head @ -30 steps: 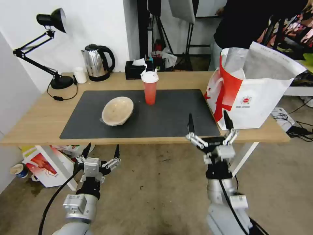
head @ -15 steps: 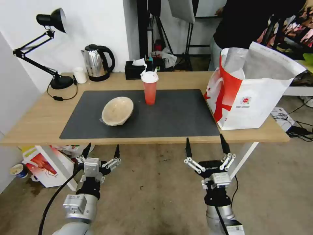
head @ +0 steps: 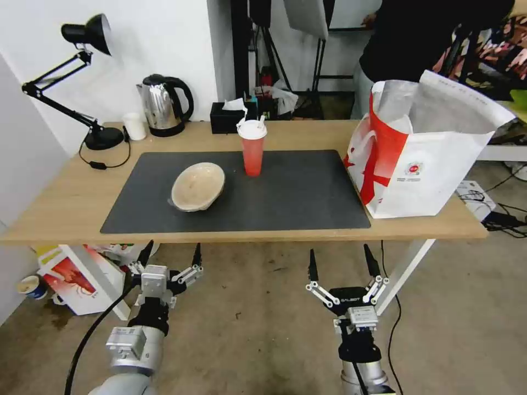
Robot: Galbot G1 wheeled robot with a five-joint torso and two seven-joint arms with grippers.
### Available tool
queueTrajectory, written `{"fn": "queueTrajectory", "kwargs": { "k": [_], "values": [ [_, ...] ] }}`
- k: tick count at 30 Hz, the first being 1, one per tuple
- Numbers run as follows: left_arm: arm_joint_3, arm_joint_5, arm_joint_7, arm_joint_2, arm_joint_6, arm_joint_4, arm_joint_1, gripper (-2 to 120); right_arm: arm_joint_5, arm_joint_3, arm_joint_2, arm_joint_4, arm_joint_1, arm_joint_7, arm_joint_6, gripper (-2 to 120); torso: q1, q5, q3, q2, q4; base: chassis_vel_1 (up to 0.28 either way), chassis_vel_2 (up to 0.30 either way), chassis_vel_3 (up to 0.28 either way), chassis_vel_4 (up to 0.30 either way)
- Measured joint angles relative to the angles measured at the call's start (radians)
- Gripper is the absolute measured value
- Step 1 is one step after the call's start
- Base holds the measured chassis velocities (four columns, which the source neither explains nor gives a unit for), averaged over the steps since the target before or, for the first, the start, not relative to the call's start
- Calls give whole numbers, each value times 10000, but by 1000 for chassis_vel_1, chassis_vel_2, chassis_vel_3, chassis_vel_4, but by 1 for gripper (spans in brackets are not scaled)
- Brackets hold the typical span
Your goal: Pick up the trash from the table and place it into the takeout bag.
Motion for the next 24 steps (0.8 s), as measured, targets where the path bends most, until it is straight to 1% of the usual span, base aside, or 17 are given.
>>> {"fn": "queueTrajectory", "kwargs": {
  "k": [24],
  "values": [
    [0, 0, 0, 0, 0, 0, 0, 100, -31, 20, 90, -104, 99, 26, -2, 100, 0, 0, 0, 0, 0, 0, 0, 0, 0]
  ]
}}
